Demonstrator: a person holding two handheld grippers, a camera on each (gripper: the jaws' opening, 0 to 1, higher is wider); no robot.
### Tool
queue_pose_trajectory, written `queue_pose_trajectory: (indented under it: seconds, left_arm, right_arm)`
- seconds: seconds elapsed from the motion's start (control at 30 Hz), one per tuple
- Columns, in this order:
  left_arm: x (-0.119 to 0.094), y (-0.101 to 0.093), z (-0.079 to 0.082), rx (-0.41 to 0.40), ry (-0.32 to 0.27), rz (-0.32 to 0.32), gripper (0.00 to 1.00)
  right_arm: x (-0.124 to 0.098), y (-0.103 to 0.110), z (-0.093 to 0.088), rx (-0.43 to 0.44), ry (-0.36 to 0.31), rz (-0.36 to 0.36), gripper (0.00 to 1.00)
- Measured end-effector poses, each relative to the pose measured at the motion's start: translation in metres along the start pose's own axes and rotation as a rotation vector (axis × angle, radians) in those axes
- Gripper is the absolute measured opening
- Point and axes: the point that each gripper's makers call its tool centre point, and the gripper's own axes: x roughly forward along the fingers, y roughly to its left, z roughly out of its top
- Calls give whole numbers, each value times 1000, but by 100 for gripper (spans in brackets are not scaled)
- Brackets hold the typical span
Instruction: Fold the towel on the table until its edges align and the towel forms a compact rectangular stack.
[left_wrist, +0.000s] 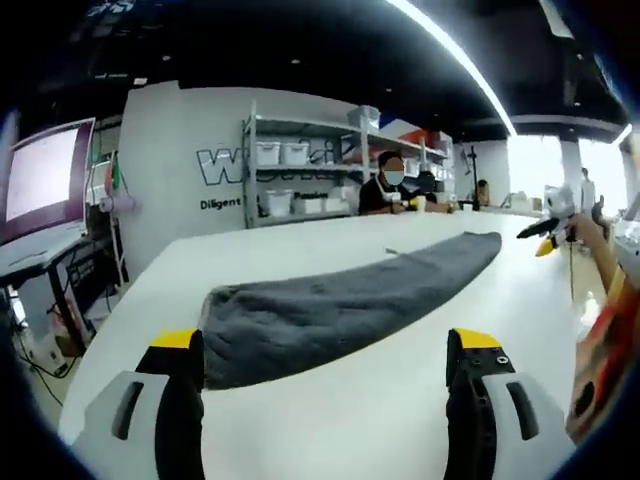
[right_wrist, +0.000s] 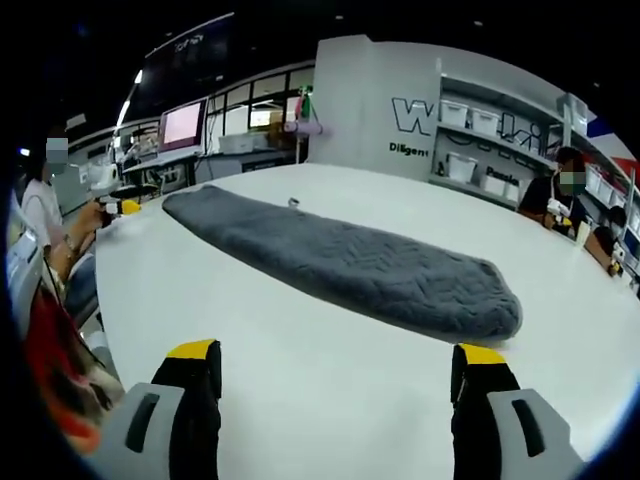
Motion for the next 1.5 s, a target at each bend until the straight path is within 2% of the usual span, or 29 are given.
queue_pose_trajectory:
  seconds: [0.23,0.37,0.53,0.63,0.67,0.83,0.93,1.17,1.4,1.5]
  left_arm:
    - [-8,-32,-4,-35,-12,-28,99]
    - [-13,-47,-17,-65,29,-54,99]
    - [-17,-50,-25,-44,57,-44,99]
    - [-18,-52,-27,-52,54,-51,99]
    - [-18,-52,-27,-60,48,-51,99]
    - [-17,-51,-27,-68,39,-59,99]
    - [-16,-49,-25,-56,42,-62,98]
    - [-12,-38,-19,-49,36,-55,98]
    - [-10,-39,-16,-52,26,-70,98]
    - [-9,-39,-19,-54,39,-73,98]
  right_arm:
    - [10,15,8,-21,4,33,98]
    - [18,26,19,-54,7,60,97]
    - [31,44,38,-112,4,103,97]
    - [42,59,61,-155,-18,138,95]
    - [43,60,63,-161,-19,144,95]
    - [64,89,109,-245,-68,216,95]
    - [76,103,133,-265,-95,253,93]
    - [99,145,191,-330,-158,364,81]
    - [132,178,226,-393,-152,439,73]
    - [148,190,232,-405,-145,474,68]
